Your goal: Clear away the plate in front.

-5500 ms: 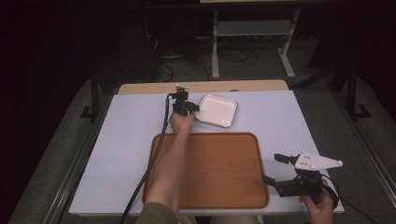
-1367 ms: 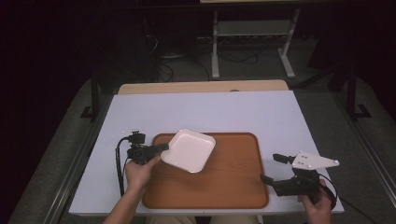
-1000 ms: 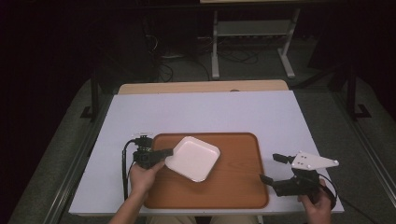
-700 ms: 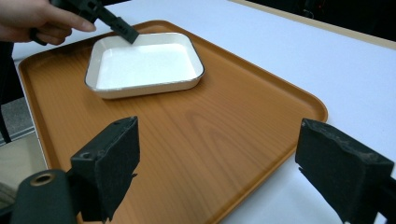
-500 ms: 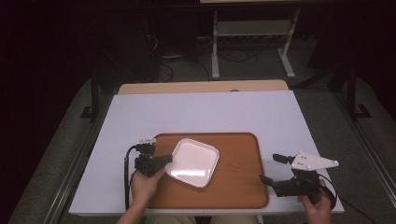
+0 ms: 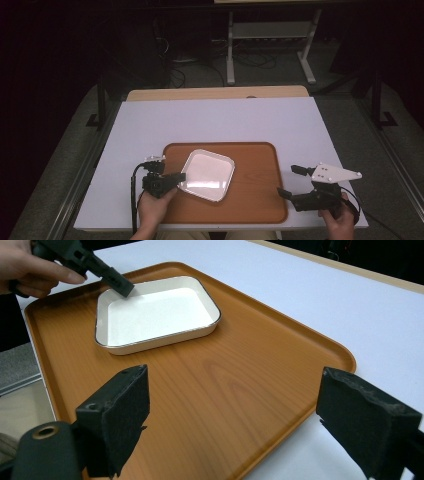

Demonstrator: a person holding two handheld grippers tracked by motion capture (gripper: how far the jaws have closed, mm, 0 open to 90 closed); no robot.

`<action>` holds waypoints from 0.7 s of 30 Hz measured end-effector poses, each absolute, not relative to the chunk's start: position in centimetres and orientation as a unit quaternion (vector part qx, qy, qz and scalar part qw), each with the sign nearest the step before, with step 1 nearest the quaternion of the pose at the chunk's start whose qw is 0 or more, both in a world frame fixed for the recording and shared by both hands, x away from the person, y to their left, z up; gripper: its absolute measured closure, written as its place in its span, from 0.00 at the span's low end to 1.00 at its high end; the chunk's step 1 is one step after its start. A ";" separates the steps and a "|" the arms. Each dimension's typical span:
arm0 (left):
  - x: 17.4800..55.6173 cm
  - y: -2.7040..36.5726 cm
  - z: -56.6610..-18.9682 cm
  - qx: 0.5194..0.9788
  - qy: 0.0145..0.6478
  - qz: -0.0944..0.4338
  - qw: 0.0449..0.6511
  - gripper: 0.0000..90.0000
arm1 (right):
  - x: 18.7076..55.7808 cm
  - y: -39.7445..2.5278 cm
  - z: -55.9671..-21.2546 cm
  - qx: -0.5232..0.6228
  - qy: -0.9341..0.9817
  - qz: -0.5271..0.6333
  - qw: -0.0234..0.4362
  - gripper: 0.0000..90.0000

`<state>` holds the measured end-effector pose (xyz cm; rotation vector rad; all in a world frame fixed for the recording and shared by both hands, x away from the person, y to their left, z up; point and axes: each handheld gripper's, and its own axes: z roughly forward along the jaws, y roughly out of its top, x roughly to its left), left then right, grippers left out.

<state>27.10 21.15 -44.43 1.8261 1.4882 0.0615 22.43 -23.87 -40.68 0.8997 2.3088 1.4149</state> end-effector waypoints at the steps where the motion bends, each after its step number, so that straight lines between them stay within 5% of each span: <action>1: 26.9 21.1 -44.5 0.714 0.585 0.023 0.384 0.78 | 22.4 -23.9 -40.7 0.312 0.800 0.491 0.144 0.14; 21: 24.3 19.7 -44.5 0.710 0.579 -0.017 0.400 0.69 | 22.4 -23.9 -40.7 0.313 0.800 0.491 0.144 0.14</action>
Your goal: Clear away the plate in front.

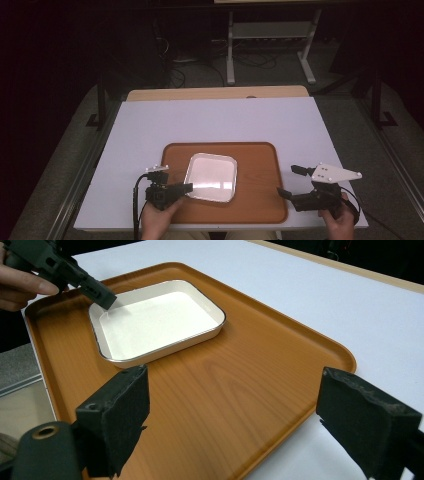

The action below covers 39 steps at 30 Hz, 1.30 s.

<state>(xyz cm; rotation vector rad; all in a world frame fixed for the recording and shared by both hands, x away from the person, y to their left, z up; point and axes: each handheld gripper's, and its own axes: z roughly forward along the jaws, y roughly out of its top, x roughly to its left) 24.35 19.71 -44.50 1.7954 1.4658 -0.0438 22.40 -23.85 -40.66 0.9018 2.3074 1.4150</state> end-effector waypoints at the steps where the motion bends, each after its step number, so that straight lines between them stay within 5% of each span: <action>1: 24.3 19.6 -44.5 0.710 0.579 -0.019 0.400 0.69 | 22.4 -23.9 -40.7 0.312 0.800 0.491 0.144 0.14; 39: 23.2 18.8 -44.4 0.721 0.555 -0.005 0.416 0.65 | 22.3 -23.9 -40.6 0.317 0.798 0.492 0.146 0.14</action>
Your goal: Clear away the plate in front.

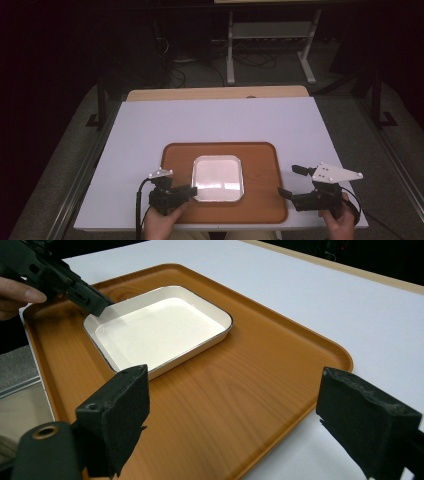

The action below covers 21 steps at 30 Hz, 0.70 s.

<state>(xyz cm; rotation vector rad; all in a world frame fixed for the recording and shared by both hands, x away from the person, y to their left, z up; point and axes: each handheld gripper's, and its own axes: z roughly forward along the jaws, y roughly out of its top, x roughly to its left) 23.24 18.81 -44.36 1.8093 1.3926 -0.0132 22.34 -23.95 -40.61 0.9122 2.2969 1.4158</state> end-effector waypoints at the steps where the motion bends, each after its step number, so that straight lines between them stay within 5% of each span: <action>1: 23.3 18.9 -44.3 0.722 0.552 -0.002 0.416 0.65 | 22.3 -23.9 -40.6 0.317 0.798 0.492 0.147 0.14; 21: 24.6 19.5 -43.7 0.742 0.528 0.032 0.412 0.66 | 22.4 -23.9 -40.7 0.321 0.797 0.489 0.149 0.14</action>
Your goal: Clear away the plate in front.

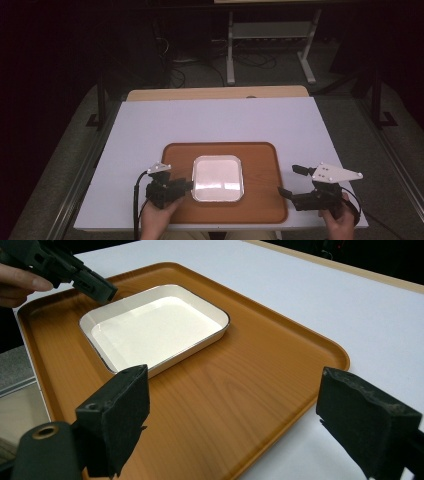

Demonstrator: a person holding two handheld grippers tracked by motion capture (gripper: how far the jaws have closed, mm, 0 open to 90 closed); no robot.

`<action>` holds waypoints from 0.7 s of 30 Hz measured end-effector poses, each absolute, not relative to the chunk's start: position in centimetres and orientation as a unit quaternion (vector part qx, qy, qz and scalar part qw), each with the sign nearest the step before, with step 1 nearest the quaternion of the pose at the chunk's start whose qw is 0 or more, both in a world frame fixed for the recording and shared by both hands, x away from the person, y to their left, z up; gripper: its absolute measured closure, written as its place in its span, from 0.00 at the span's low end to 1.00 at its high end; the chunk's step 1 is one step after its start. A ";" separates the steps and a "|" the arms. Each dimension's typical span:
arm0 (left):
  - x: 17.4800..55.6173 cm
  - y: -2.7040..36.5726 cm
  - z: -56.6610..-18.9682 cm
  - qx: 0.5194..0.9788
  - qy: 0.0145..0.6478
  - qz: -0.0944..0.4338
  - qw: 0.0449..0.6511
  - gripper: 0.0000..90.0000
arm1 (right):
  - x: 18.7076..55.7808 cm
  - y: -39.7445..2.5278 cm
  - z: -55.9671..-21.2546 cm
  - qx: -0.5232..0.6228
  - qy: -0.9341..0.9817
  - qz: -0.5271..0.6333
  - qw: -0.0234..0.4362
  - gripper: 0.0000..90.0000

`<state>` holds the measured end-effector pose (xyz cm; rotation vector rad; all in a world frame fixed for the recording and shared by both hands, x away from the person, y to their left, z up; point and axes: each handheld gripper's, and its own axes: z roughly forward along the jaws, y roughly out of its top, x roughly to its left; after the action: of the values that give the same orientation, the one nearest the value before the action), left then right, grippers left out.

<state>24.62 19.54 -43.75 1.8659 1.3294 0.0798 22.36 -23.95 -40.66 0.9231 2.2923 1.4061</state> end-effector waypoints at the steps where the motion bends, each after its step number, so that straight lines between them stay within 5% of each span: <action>1: 24.7 19.6 -43.7 0.744 0.525 0.035 0.412 0.66 | 22.4 -23.9 -40.7 0.321 0.797 0.489 0.149 0.14; 21: 25.7 20.1 -42.7 0.772 0.473 0.071 0.419 0.63 | 22.5 -24.0 -40.8 0.326 0.798 0.485 0.149 0.14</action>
<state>25.73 20.12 -42.67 1.9364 1.1856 0.1781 22.51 -23.97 -40.78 0.9362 2.2933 1.3926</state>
